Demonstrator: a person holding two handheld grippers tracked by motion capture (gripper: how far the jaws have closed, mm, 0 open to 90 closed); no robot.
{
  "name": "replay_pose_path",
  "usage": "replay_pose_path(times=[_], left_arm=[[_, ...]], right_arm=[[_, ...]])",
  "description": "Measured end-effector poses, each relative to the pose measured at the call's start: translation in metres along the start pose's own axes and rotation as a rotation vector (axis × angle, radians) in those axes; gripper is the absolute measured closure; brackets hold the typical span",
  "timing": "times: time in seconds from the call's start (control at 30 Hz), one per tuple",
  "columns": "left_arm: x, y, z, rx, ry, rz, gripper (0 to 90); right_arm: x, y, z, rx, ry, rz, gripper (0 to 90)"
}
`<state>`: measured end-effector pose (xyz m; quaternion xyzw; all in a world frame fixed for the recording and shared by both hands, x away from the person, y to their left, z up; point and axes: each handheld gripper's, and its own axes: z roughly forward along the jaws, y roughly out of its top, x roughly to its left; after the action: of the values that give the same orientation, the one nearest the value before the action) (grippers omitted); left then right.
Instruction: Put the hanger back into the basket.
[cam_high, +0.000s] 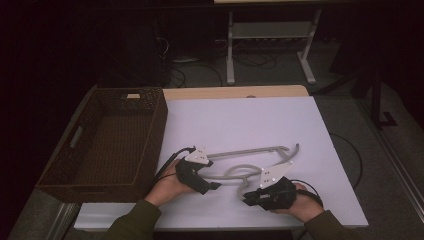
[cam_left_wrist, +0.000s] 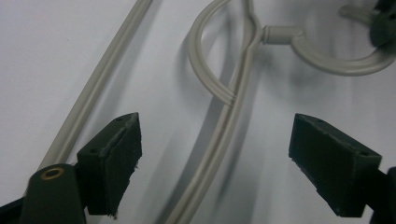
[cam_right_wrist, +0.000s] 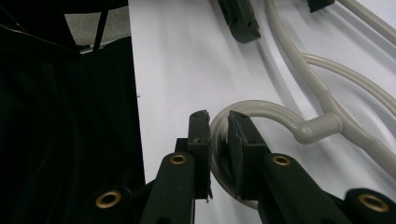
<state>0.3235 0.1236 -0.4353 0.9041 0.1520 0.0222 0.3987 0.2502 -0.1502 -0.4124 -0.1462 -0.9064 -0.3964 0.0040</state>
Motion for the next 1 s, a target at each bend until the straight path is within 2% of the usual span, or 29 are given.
replay_pose_path(times=[0.13,0.17,0.3,0.4,0.67,0.93,1.0], left_arm=[[0.0,0.002,0.004,0.003,-0.023,0.029,36.4],[0.001,0.003,0.007,0.01,-0.042,0.049,40.6],[0.0,0.005,0.013,0.028,-0.05,0.069,51.6],[0.0,0.006,0.014,0.038,-0.053,0.077,58.2],[-0.001,0.008,0.018,0.064,-0.052,0.099,72.5],[0.001,0.008,0.017,0.076,-0.078,0.128,76.5],[0.001,0.008,0.017,0.076,-0.086,0.128,77.7]], right_arm=[[0.0,0.001,-0.001,-0.005,0.001,-0.006,79.3],[-0.001,0.001,-0.001,-0.006,0.001,-0.013,79.3],[0.0,0.002,-0.002,-0.014,0.002,-0.005,79.3],[-0.001,0.002,-0.003,-0.016,0.001,-0.02,79.3],[0.0,0.003,-0.004,-0.021,0.007,-0.018,79.3],[0.001,0.003,-0.004,-0.019,0.006,-0.018,79.2],[-0.001,0.003,-0.005,-0.015,0.0,-0.031,79.1]])
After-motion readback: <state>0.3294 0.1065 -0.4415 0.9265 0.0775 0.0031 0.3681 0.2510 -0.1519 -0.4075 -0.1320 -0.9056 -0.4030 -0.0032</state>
